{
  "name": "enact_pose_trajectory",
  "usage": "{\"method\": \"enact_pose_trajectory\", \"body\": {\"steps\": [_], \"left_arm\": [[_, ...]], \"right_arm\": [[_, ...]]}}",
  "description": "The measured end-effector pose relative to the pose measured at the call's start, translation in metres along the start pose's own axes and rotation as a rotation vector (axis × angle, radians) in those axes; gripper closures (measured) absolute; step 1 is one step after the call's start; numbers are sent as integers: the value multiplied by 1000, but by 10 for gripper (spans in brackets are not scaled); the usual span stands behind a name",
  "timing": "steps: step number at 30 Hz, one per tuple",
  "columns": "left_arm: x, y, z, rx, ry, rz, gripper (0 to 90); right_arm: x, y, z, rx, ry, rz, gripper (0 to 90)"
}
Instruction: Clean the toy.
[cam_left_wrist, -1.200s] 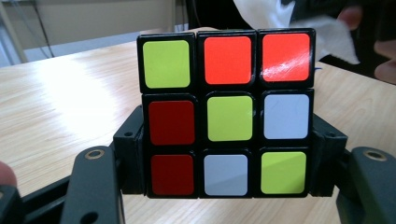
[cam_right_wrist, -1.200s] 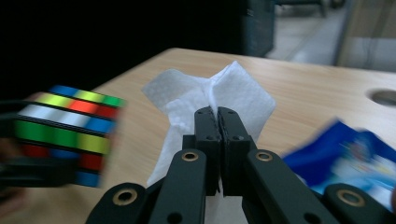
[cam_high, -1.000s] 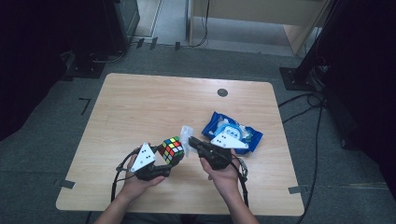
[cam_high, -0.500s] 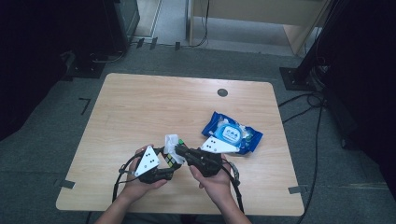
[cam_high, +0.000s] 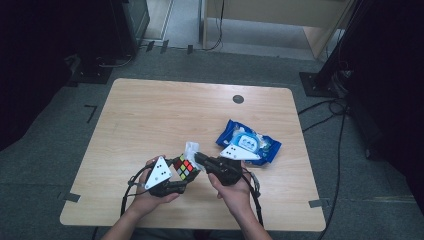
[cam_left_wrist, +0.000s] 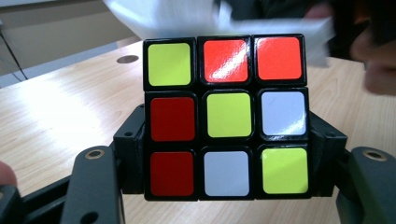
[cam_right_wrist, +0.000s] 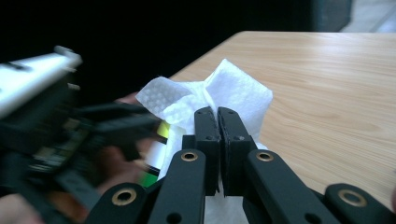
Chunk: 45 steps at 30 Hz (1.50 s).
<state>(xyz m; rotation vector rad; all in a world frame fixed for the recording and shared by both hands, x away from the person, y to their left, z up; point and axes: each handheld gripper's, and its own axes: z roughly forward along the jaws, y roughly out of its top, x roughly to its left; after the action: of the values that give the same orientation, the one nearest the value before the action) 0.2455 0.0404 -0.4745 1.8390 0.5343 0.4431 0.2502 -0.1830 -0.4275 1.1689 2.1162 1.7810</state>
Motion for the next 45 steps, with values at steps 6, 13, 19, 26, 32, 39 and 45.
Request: {"method": "enact_pose_trajectory", "body": {"steps": [6,13,19,26,32,39,45], "left_arm": [[-1,2,-2,-11,3,6,336],[6,3,-7,-38,7,-17,337],[13,2,-10,-44,25,-39,337],[15,3,-11,-50,29,-44,337],[17,2,-11,-47,34,-47,337],[18,2,-12,-52,39,-50,337],[18,2,-12,-55,48,-52,337]], "right_arm": [[9,5,-2,-10,52,-3,884],[-32,-7,-4,50,-133,29,884],[-70,-11,-23,15,-322,60,884],[-93,-20,-32,14,-488,21,860],[-99,-22,-35,-8,-543,12,719],[-67,-7,-34,-69,-379,4,614],[-16,6,-18,-85,-152,23,401]]}}
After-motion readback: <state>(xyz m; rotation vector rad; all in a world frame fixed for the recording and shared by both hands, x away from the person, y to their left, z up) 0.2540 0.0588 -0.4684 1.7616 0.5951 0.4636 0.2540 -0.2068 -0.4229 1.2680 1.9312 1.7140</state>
